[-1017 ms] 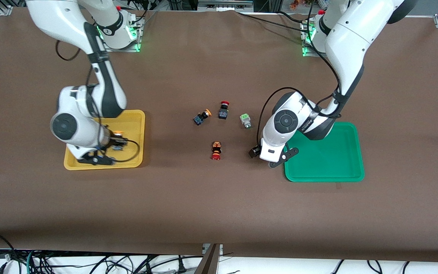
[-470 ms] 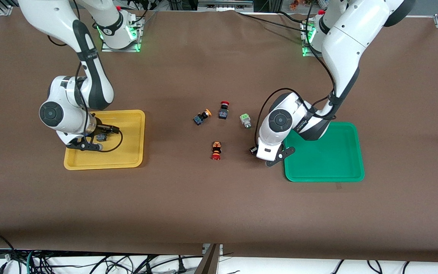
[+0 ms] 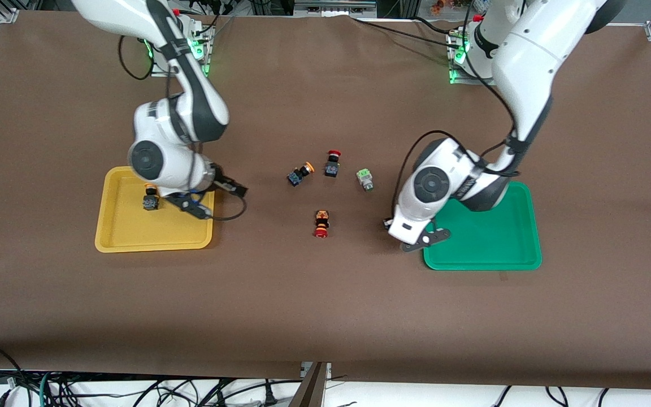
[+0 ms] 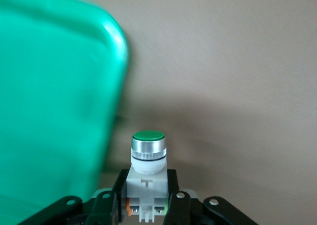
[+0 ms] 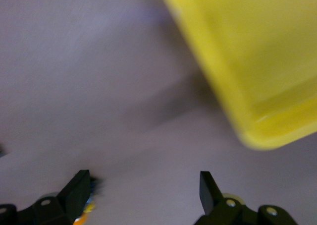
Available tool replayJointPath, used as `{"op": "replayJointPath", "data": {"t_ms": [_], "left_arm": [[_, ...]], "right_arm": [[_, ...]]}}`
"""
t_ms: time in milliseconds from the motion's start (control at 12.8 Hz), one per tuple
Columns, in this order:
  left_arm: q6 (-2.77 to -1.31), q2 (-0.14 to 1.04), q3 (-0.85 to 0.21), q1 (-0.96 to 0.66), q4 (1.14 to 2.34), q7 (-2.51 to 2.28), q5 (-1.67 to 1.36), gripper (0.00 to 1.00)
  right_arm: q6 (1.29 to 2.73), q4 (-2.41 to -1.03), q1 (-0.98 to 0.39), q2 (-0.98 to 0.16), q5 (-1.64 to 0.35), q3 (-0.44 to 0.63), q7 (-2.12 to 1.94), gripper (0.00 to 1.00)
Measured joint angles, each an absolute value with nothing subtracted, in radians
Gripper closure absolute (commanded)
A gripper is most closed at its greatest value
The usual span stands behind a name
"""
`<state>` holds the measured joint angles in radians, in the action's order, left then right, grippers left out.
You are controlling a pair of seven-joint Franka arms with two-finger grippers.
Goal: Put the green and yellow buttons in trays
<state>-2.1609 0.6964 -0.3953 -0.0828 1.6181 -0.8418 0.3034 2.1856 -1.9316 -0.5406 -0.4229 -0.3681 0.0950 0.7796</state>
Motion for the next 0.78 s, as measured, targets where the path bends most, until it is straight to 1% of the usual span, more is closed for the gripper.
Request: {"op": "replayJointPath", "data": {"t_ms": [157, 391, 470, 548, 626, 704, 783], "left_arm": [[-2.095, 0.650, -0.359, -0.020, 1.618, -0.607, 0.248, 1.00], [-2.039, 0.612, -0.221, 0.006, 1.631, -0.283, 0.165, 1.00], [-2.038, 0.606, -0.178, 0.012, 1.644, -0.205, 0.152, 1.00], [-2.038, 0.600, -0.141, 0.020, 1.661, -0.149, 0.136, 1.00], [-2.043, 0.594, -0.115, 0.027, 1.682, -0.114, 0.112, 1.00], [-2.070, 0.587, -0.096, 0.029, 1.715, -0.095, 0.100, 1.00], [-2.129, 0.579, -0.081, 0.028, 1.763, -0.083, 0.099, 1.00]], "right_arm": [[2.286, -1.931, -0.598, -0.476, -0.380, 0.058, 0.944, 0.03], [2.434, -1.929, -0.729, -0.576, -0.385, 0.051, 1.147, 0.04], [2.467, -1.927, -0.756, -0.600, -0.385, 0.051, 1.193, 0.07], [2.481, -1.924, -0.773, -0.616, -0.385, 0.049, 1.220, 0.21], [2.490, -1.920, -0.783, -0.621, -0.386, 0.048, 1.231, 0.45], [2.490, -1.918, -0.790, -0.621, -0.387, 0.048, 1.233, 0.72], [2.490, -1.914, -0.791, -0.620, -0.387, 0.048, 1.232, 0.90]]}}
